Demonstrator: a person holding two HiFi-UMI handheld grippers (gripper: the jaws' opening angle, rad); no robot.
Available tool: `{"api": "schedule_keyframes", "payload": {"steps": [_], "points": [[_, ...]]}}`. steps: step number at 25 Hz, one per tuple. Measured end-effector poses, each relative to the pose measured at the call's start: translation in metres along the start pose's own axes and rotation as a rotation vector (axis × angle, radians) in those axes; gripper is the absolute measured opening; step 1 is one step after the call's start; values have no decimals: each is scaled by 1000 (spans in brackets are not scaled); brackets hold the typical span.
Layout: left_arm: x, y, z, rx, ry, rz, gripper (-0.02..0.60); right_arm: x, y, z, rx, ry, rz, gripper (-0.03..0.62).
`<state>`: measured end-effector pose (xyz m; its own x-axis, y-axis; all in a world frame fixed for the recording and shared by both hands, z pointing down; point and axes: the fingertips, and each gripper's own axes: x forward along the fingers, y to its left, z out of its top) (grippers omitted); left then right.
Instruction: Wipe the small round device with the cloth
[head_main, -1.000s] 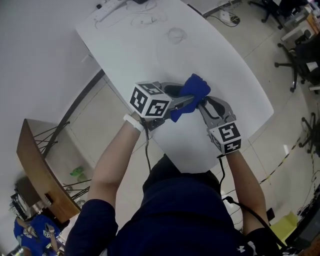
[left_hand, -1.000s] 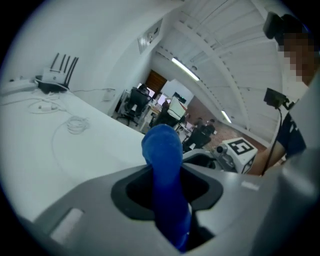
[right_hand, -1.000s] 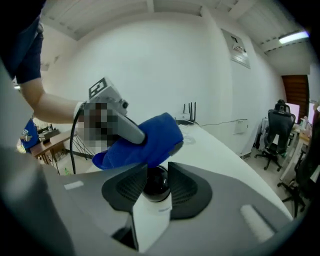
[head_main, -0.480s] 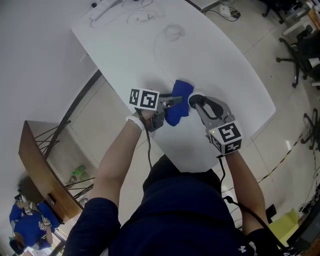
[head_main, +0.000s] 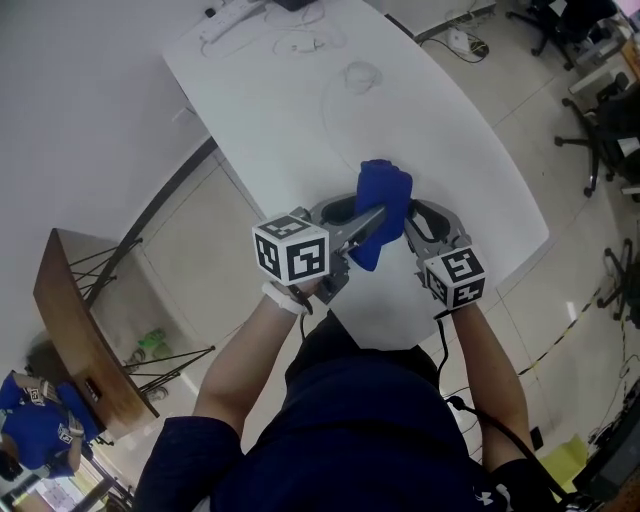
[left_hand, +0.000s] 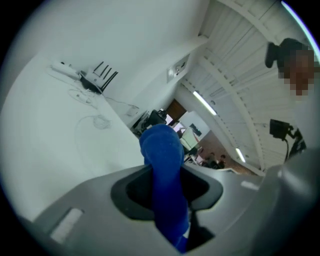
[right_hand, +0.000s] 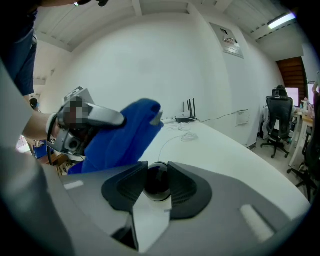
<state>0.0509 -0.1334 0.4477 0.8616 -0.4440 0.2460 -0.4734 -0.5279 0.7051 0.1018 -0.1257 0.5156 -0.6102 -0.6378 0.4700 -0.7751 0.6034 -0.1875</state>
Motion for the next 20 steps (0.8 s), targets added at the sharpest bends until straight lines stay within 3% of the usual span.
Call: {"api": "schedule_keyframes", "payload": {"steps": [2,4,6,8,10,16,20], "points": [[2,-25,-1,-4,-17,-88,143,-1,-1,1,-5,-3,4,127],[12,-28,-12,-64,-11,-152,144,-2,-2,1,-4,-7,8,127],[18,-6,-19,-213,-33,-165,144,-2,-2,2,2,-11,13,127],[19,21,-22,-411,-80,-181,144,-1,-2,3,10,-15,18,128],[19,46,-28,-534,-112,-169,143,0,-2,4,14,-19,19,129],[12,89,-53,-585,-139,-49,144,-2,-3,6,38,-28,19,129],[13,114,-84,-543,-69,117,143,-2,-3,5,41,-28,18,127]]}}
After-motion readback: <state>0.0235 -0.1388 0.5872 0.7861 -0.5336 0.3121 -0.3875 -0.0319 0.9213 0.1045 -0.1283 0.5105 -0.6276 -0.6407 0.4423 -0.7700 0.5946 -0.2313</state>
